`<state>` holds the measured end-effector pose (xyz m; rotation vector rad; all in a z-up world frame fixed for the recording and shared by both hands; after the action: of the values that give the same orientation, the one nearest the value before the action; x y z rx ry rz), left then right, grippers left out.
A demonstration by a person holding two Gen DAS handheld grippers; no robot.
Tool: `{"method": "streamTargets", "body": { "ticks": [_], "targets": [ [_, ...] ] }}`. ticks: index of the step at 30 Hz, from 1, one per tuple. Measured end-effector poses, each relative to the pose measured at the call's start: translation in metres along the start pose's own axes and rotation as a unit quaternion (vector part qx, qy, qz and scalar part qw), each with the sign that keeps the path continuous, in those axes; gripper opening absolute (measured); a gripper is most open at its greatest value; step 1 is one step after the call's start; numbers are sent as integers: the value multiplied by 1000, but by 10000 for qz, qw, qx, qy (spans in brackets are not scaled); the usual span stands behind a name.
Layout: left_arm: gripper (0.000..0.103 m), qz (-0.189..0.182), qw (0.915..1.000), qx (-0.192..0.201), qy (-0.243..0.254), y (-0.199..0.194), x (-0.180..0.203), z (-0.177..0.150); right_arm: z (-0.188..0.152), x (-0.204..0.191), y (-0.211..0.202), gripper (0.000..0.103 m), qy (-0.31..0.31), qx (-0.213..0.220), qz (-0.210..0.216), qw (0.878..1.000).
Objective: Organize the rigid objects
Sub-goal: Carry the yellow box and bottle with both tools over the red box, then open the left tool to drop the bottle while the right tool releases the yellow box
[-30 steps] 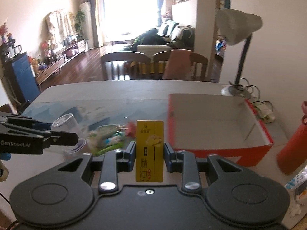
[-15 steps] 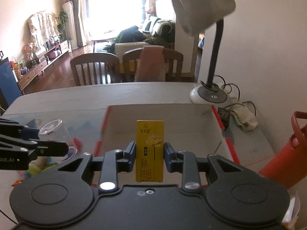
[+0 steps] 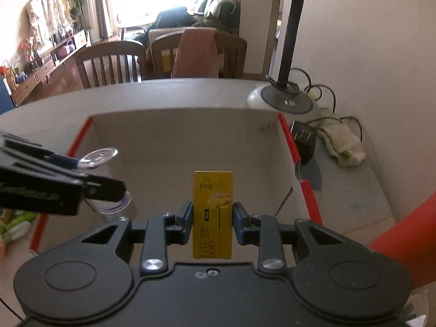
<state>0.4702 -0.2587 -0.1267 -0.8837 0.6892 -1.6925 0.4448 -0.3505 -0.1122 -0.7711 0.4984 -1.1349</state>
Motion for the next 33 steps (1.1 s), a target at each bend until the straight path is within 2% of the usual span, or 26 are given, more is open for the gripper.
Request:
{"method": "streamTargets", "body": {
  "ticks": [6,13,23,29,33],
  "targets": [
    [41,111,9986,-520,-23,47,-3,-2,-11,9,24,29,-156,-262,-52,9995],
    [41,90,9956,-929,-77,76,-2,-8,-19,14,45,29,-213,-584,-7,9981],
    [41,111,9945,-1039,-9,92,2,-1,-29,12,59,29,-275,-873,7,9958],
    [41,384,9922,-1182,102,105,-1,1,-29,12,63,28,-252,-923,12,9954],
    [41,414,9922,-1175,45,106,-4,2,-25,16,58,31,-120,-854,90,9962]
  ]
}}
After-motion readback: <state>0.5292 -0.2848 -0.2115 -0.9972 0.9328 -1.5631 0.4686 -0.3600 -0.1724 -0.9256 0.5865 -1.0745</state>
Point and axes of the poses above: each gripper's, at about its wrist camera, not at the fingertips, and y roughly the way its jaws point, x to its right, z to its top, the point moved 8 cm from there along y, roughly the way its jaws point, and after that the axes turned 1 degree about x, right-handed, at the moved point
